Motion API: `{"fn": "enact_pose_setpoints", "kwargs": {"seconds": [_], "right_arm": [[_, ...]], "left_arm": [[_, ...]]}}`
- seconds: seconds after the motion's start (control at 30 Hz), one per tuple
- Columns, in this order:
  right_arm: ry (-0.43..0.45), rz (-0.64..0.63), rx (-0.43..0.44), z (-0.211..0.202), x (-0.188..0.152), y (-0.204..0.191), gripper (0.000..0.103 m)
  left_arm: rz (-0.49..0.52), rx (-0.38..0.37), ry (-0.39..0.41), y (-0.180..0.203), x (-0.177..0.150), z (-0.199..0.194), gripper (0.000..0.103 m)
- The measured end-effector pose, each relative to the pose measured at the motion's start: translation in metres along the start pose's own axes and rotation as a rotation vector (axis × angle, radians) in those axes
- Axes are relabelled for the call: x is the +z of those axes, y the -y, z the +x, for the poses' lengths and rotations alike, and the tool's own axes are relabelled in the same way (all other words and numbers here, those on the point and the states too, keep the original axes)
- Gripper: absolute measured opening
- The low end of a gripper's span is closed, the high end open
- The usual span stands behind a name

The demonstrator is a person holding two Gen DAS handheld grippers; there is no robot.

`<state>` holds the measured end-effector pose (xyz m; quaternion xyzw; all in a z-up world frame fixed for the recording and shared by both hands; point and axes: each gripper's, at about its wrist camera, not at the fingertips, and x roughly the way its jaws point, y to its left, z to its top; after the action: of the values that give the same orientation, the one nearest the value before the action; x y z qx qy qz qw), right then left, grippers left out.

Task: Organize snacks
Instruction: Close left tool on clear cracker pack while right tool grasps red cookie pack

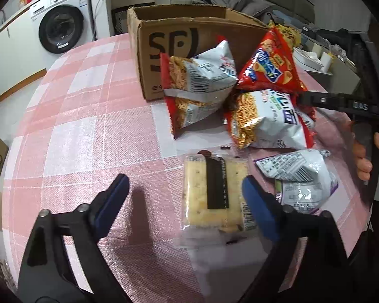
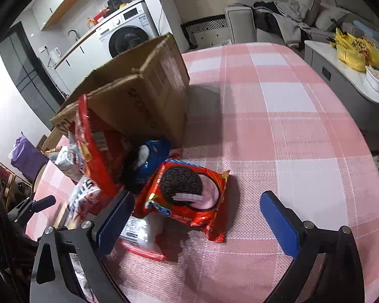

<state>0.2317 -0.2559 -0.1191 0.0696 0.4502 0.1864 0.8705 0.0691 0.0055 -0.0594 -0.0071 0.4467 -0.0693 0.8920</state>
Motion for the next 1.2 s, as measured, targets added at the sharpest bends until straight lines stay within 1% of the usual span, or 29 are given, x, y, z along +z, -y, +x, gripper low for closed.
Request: {"fn": "enact_pose_setpoints", "kwargs": {"seconds": [0.03, 0.07, 0.1, 0.13, 0.17, 0.37, 0.47, 0.5, 0.67, 0.7, 0.73, 0.77, 0.9, 0.97, 1.03, 1.07, 1.13, 1.2], "right_arm": [[-0.002, 0.006, -0.003, 0.001, 0.0, 0.002, 0.096], [-0.001, 0.012, -0.002, 0.001, 0.0, 0.004, 0.095], [-0.001, 0.02, 0.001, 0.001, 0.0, 0.005, 0.091], [0.0, 0.026, 0.002, 0.001, 0.001, 0.006, 0.088], [0.001, 0.029, -0.001, 0.001, 0.001, 0.007, 0.087], [0.003, 0.03, 0.003, 0.002, 0.0, 0.008, 0.085], [0.007, 0.023, -0.005, 0.002, 0.0, 0.007, 0.083], [0.006, 0.023, -0.005, 0.003, 0.0, 0.007, 0.083], [0.008, 0.022, -0.006, 0.002, 0.0, 0.007, 0.079], [0.01, 0.019, -0.007, 0.002, 0.0, 0.007, 0.078], [0.012, 0.016, -0.011, 0.002, 0.0, 0.006, 0.075], [0.013, 0.014, -0.013, 0.002, -0.001, 0.006, 0.074], [0.018, 0.01, -0.01, 0.002, -0.001, 0.007, 0.063], [0.018, 0.002, -0.008, 0.001, -0.001, 0.007, 0.061], [0.017, -0.001, 0.0, 0.002, -0.001, 0.007, 0.054], [0.02, -0.003, 0.003, 0.001, -0.001, 0.006, 0.054], [0.022, -0.01, 0.005, 0.001, -0.002, 0.005, 0.05], [0.03, -0.01, 0.019, -0.001, -0.002, 0.005, 0.049]], "left_arm": [[0.004, -0.006, 0.002, -0.001, 0.0, -0.001, 0.083], [0.002, -0.016, 0.004, -0.002, 0.001, -0.001, 0.077], [-0.003, -0.034, 0.001, -0.004, 0.001, -0.002, 0.072], [-0.008, -0.046, -0.001, -0.003, 0.001, -0.003, 0.069], [-0.01, -0.054, -0.001, -0.003, 0.0, -0.004, 0.066], [0.019, -0.074, -0.014, 0.006, -0.001, -0.004, 0.066], [0.022, -0.085, -0.029, 0.009, -0.003, 0.0, 0.071], [0.023, -0.083, -0.049, 0.012, -0.003, 0.002, 0.072], [0.074, -0.029, -0.042, 0.024, -0.008, 0.005, 0.071], [0.091, -0.023, -0.038, 0.026, -0.008, 0.005, 0.065], [0.099, -0.035, -0.033, 0.028, -0.009, 0.003, 0.059], [0.103, -0.038, -0.031, 0.029, -0.009, 0.002, 0.055], [0.087, -0.035, -0.021, 0.025, -0.008, 0.002, 0.055], [0.078, -0.038, -0.008, 0.024, -0.008, -0.002, 0.055], [0.071, -0.04, 0.008, 0.021, -0.005, -0.005, 0.055], [0.069, -0.039, 0.015, 0.02, -0.005, -0.007, 0.055], [0.059, -0.04, 0.024, 0.018, -0.005, -0.01, 0.055], [0.051, -0.036, 0.03, 0.016, -0.003, -0.012, 0.055]]}}
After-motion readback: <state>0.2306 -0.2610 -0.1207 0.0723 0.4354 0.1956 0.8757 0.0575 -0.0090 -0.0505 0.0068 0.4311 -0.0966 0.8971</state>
